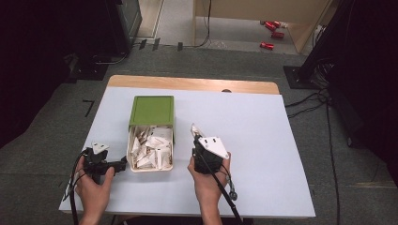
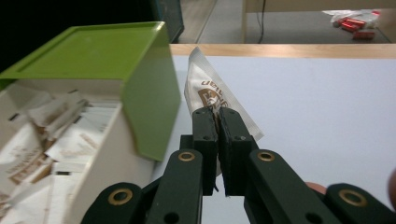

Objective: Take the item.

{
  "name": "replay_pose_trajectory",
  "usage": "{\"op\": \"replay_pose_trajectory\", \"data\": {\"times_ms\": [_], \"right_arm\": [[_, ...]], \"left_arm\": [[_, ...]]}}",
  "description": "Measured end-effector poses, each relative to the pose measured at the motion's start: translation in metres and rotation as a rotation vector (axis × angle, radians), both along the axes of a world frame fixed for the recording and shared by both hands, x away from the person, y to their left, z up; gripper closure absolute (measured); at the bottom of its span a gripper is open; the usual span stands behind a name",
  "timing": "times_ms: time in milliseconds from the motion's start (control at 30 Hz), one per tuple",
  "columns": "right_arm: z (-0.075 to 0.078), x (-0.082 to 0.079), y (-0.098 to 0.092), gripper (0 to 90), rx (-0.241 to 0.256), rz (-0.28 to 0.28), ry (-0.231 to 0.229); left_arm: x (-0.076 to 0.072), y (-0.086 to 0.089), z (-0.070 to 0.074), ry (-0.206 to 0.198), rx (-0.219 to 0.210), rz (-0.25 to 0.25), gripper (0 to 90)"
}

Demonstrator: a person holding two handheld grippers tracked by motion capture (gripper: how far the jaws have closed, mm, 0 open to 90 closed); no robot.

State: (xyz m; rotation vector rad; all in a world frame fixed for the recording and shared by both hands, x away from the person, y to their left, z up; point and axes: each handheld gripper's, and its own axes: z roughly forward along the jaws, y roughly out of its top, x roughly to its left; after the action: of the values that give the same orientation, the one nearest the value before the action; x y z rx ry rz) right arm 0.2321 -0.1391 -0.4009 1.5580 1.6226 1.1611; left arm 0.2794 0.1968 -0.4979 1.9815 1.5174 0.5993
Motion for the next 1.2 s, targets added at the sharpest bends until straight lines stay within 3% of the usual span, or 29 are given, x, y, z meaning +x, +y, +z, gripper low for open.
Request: {"op": "replay_pose_trajectory", "data": {"times_ms": [267,600,967,1200], "right_arm": [[-0.015,0.005,-0.023,87.6,0.016,-0.040,0.017],[-0.029,0.011,-0.033,87.6,0.011,-0.064,0.040],[-0.049,0.015,-0.054,87.5,0.004,-0.133,0.078],[-0.062,0.017,-0.055,87.5,-0.010,-0.140,0.103]], "left_arm": [[0.000,0.000,0.000,0.000,0.000,0.000,0.0],[0.000,0.000,0.000,0.001,0.000,0.000,0.0],[0.000,0.000,0.000,0.001,0.000,0.000,0.0],[0.000,0.000,0.000,0.000,0.000,0.000,0.0]]}}
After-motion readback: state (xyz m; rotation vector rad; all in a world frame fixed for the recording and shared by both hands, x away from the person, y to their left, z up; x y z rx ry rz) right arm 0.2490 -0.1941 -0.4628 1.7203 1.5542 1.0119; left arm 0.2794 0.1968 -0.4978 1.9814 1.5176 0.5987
